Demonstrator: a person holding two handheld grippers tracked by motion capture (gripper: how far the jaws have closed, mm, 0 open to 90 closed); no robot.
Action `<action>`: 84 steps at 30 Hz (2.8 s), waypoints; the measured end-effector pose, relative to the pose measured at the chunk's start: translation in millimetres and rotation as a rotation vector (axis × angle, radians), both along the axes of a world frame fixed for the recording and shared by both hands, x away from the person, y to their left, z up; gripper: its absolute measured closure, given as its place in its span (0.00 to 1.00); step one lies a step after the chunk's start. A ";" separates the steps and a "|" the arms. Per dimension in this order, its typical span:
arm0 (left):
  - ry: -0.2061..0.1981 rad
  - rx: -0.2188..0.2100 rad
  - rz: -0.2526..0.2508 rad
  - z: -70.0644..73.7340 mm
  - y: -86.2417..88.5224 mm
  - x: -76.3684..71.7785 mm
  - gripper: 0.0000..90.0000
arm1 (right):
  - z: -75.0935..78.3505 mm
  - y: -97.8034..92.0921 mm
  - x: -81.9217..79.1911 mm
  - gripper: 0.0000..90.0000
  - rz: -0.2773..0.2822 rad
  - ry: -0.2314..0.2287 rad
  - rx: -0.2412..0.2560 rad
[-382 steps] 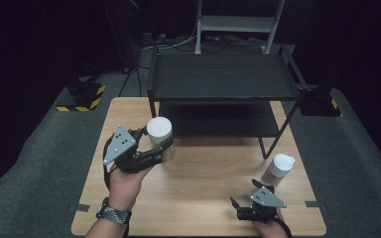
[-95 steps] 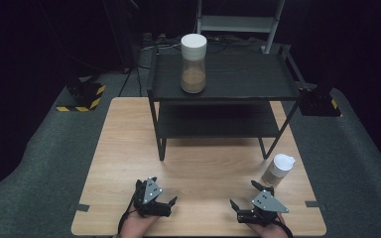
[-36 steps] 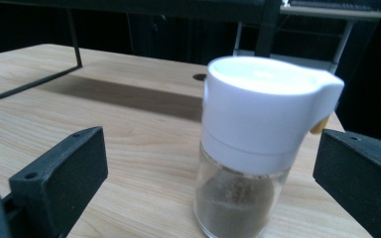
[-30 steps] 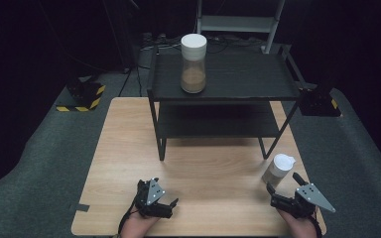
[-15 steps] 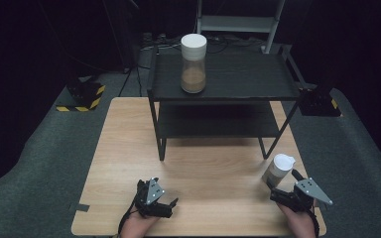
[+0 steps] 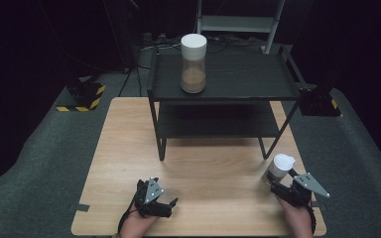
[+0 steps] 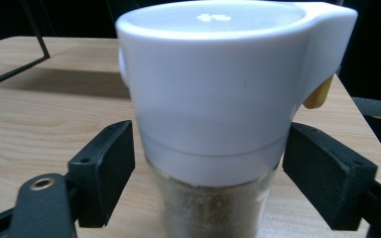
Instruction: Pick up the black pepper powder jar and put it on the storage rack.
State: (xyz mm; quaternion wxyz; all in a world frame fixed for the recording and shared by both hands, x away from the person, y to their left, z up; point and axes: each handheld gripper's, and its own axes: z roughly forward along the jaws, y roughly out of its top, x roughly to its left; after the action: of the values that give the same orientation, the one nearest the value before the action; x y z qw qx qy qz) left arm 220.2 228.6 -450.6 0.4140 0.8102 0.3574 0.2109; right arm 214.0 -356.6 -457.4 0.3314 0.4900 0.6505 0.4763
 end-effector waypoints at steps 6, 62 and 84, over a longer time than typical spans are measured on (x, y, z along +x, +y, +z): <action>0.001 -0.001 0.002 0.1 0.1 0.0 0.01 | -3.5 0.0 4.3 0.31 0.008 -0.028 0.001; -0.004 0.005 -0.005 0.1 0.2 -0.4 0.01 | 14.0 1.8 -26.6 0.33 0.175 -0.193 0.009; 0.006 -0.012 -0.007 -0.1 2.9 0.8 0.01 | 52.2 23.4 -30.5 0.33 0.242 -0.267 0.051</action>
State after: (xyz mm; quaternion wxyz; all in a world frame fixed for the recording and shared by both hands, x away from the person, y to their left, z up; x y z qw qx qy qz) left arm 221.1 231.6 -450.8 0.4184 0.8096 0.3571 0.2050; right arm 183.5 -333.2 -405.2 0.3424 0.3489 0.6427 0.5899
